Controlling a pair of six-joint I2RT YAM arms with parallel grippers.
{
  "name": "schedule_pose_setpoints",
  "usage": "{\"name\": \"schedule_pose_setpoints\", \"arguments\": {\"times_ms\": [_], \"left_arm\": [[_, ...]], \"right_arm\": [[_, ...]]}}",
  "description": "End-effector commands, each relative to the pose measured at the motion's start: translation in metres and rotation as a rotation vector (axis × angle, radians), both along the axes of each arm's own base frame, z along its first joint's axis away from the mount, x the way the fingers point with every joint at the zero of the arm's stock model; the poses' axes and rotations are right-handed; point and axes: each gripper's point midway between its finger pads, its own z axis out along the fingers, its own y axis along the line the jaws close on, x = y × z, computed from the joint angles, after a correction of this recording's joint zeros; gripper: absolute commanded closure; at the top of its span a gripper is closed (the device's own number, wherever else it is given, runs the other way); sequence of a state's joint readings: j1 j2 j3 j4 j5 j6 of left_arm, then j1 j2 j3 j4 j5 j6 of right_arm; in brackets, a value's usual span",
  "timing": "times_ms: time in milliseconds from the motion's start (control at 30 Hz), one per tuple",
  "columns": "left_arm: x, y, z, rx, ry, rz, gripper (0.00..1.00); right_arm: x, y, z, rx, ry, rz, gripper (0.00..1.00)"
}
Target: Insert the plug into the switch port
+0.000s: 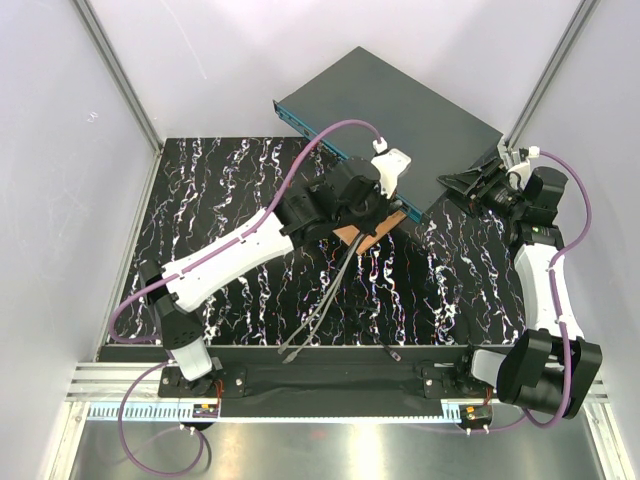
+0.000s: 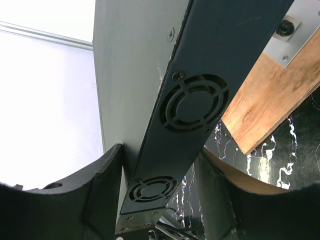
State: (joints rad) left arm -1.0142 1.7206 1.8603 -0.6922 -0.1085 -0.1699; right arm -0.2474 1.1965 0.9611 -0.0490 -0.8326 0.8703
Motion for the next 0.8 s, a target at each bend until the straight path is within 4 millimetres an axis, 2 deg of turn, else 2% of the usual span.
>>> {"name": "schedule_pose_setpoints", "arguments": {"times_ms": [0,433,767], "left_arm": [[-0.007,-0.006,0.009,-0.046,0.011,-0.017,1.00],[0.002,-0.008,0.002,-0.022,0.002,0.011,1.00],[0.015,-0.013,0.015,-0.048,-0.024,0.036,1.00]], "right_arm": [[0.004,0.007,0.032,-0.076,-0.156,0.045,1.00],[0.002,0.007,0.032,-0.083,-0.163,0.051,1.00],[0.001,0.007,0.029,-0.087,-0.162,0.053,1.00]]}}
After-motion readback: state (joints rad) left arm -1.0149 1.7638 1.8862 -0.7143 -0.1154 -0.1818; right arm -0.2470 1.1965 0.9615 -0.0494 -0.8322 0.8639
